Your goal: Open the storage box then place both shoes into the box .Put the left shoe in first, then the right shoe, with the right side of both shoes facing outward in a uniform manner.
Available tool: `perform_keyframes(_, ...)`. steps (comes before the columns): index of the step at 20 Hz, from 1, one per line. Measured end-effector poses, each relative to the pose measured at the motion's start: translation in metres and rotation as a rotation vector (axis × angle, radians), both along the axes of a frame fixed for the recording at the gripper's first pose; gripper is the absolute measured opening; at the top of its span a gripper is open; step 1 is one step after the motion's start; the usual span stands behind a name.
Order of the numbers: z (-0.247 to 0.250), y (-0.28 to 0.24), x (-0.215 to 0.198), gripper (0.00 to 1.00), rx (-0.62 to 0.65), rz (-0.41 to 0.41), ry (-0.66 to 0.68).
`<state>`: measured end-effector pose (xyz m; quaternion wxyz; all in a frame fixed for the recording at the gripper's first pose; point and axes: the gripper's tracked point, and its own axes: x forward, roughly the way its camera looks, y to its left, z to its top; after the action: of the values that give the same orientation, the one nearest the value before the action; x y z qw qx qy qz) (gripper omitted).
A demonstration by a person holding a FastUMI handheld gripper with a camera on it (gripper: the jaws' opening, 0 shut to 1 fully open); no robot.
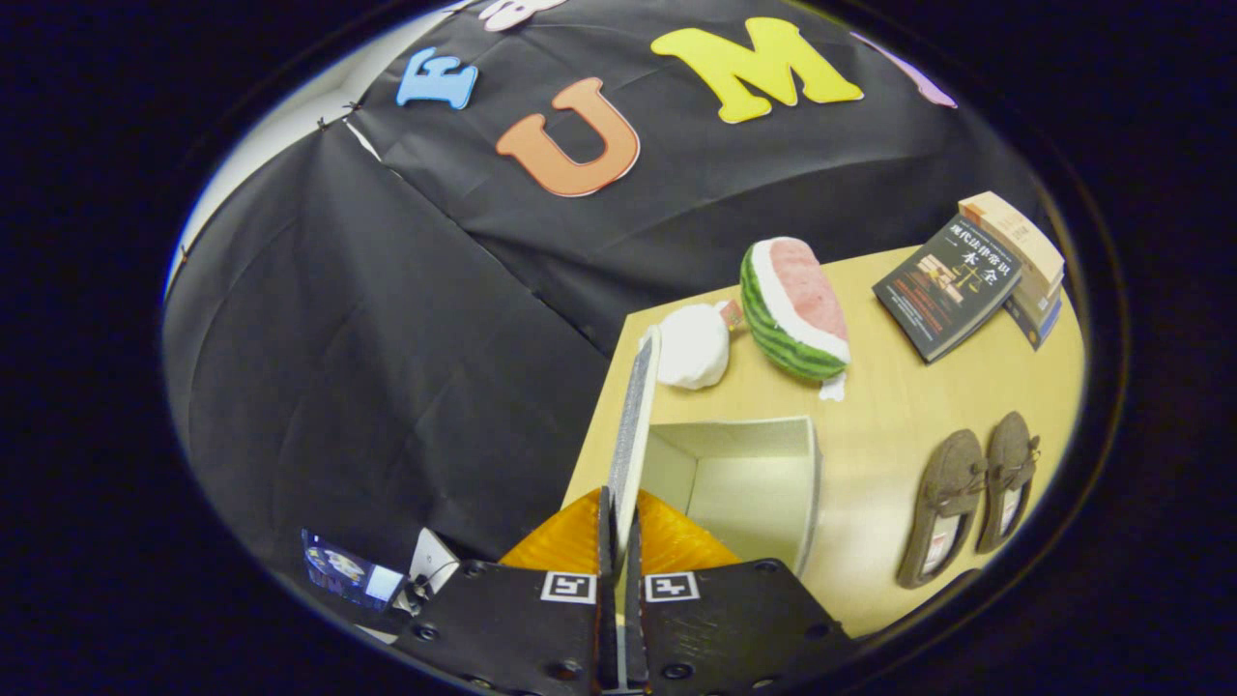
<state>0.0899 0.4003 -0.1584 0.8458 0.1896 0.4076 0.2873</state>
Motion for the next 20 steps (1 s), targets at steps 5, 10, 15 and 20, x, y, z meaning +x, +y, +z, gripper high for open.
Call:
perform_keyframes(5,0.016,0.065,-0.015,0.04,0.006,0.038,-0.034)
perform_keyframes(10,0.011,0.123,-0.022,0.04,0.02,0.058,-0.024)
perform_keyframes(15,0.009,0.154,-0.028,0.18,0.01,0.091,-0.033)
perform_keyframes(20,0.016,0.156,-0.034,0.62,0.044,0.134,-0.064)
